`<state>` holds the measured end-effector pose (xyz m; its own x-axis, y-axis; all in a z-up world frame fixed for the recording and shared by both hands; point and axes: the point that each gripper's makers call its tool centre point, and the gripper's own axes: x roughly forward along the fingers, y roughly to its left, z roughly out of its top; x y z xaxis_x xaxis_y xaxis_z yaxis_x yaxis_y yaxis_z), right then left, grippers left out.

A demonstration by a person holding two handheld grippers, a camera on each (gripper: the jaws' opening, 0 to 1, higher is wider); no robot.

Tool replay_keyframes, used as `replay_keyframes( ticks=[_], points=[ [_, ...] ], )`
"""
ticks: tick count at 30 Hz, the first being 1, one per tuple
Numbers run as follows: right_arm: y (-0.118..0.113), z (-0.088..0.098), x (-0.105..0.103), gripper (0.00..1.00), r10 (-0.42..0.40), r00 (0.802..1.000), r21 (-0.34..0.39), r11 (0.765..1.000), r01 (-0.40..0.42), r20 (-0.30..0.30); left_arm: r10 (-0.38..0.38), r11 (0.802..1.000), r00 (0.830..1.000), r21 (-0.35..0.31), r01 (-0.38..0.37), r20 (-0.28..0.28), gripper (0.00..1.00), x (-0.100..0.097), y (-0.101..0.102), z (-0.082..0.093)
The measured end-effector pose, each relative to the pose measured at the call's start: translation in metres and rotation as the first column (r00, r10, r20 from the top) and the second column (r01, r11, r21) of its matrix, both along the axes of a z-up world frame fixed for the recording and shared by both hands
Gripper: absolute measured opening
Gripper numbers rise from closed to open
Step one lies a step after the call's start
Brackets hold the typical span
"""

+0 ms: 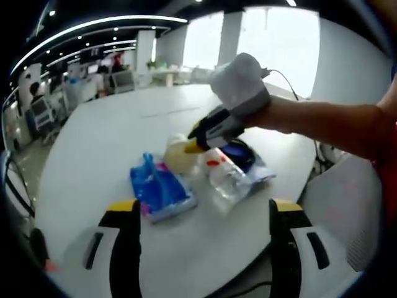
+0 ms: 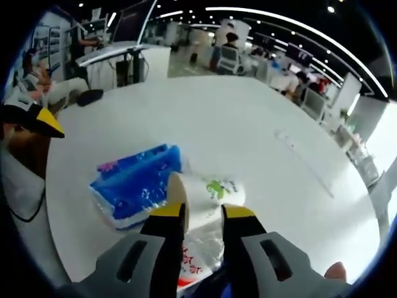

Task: Arrange the tabletop items into an orderly group along one side of the table until the central work area is clear of visible clutter.

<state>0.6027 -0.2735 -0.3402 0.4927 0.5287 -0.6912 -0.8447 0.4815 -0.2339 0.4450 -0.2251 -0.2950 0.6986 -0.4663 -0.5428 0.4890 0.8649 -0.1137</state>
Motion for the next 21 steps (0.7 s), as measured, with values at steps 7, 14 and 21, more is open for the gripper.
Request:
replay_keyframes(
  ticks=[7, 14, 21],
  points=[
    [0.0, 0.002, 0.0, 0.17, 0.005, 1.0, -0.008, 1.0, -0.005, 0.011, -0.002, 1.0, 1.0, -0.001, 0.002, -0.001, 0.82, 0.0, 0.0, 0.0],
    [0.001, 0.006, 0.002, 0.12, 0.012, 1.0, -0.006, 1.0, -0.012, 0.026, -0.002, 1.0, 1.0, 0.0, 0.002, -0.002, 0.81, 0.0, 0.0, 0.0],
    [-0.002, 0.011, 0.005, 0.07, 0.005, 0.999, -0.003, 1.0, -0.005, 0.035, -0.006, 1.0, 1.0, 0.002, 0.006, -0.004, 0.81, 0.0, 0.0, -0.001]
  ],
)
